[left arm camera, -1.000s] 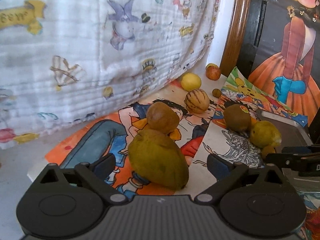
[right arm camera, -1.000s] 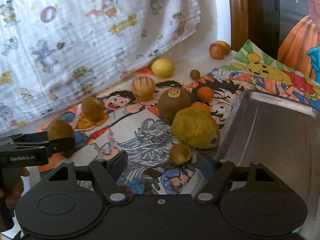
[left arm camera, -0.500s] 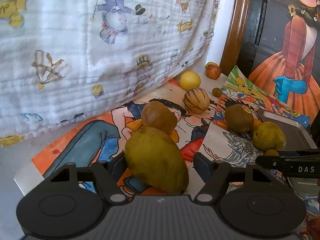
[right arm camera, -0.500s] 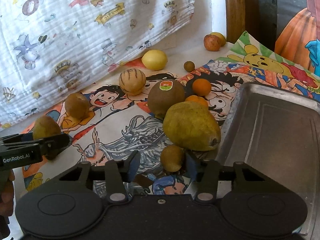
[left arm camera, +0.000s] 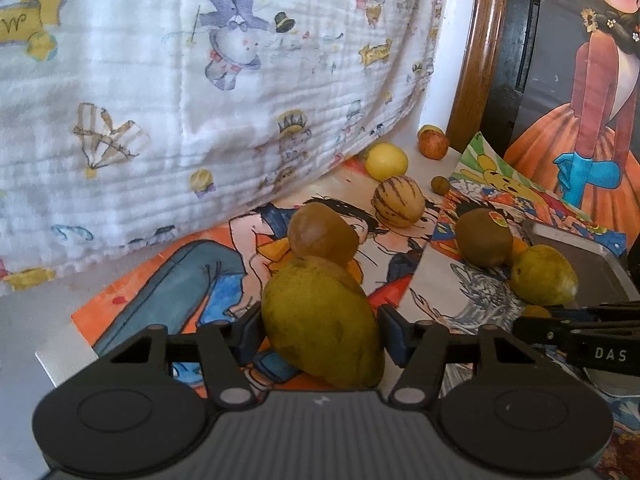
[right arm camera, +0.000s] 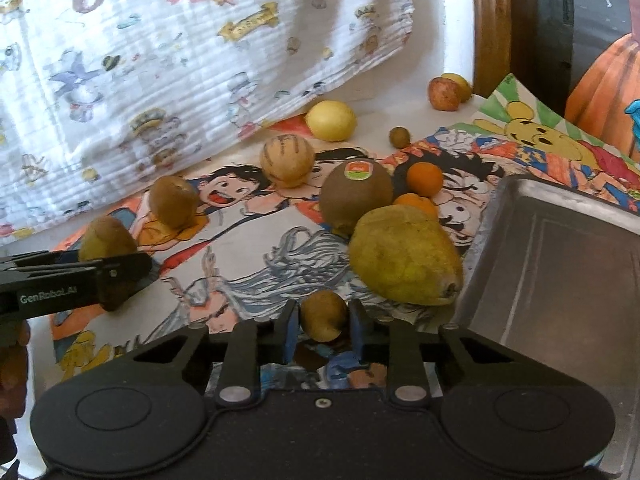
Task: Organize fruits
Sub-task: 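Grasp the large green-yellow pear with the left tool while the right tool grasps a small brown fruit, then carry the pear into the metal tray with the left tool while the right tool drops the brown fruit there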
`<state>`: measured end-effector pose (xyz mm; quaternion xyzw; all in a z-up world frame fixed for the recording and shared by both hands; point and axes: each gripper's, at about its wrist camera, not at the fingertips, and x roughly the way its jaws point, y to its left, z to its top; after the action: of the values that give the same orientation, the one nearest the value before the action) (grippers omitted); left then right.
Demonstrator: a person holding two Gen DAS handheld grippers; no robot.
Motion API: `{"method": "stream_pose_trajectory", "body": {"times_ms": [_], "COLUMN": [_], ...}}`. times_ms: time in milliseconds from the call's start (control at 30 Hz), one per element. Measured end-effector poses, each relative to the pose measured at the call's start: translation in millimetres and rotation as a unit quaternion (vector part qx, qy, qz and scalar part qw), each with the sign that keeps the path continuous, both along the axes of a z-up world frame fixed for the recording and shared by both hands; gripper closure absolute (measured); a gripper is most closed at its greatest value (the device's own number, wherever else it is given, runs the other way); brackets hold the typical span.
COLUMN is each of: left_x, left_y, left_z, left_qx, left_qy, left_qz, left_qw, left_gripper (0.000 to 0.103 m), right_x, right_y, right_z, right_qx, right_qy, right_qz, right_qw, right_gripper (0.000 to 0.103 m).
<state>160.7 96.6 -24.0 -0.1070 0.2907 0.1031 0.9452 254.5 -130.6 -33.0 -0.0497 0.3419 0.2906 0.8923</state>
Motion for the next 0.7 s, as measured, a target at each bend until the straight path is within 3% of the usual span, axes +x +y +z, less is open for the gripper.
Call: {"method": "stream_pose_trajectory", "body": {"times_ms": [400,700], "left_x": [-19.8,-12.8], "left_y": [-36.0,-77.3], "left_z": [11.1,39.4], "left_qx": [-0.022,-0.036], "left_qy": [0.002,-0.021], "left_qz": [-0.037,-0.079], "left_qw": [0.9991,0.9960], "left_gripper": [0.039,0.040], "right_x": [-25.1,-38.4], "right_y": [-15.2,-88.0], "right_z": [6.4,32.3], "right_qx": [0.051,0.101], "right_qy": [0.031,0.034], "right_qz": [0.044,0.003], "right_qw": [0.997,0.994], "right_gripper": [0.075,0.075]}}
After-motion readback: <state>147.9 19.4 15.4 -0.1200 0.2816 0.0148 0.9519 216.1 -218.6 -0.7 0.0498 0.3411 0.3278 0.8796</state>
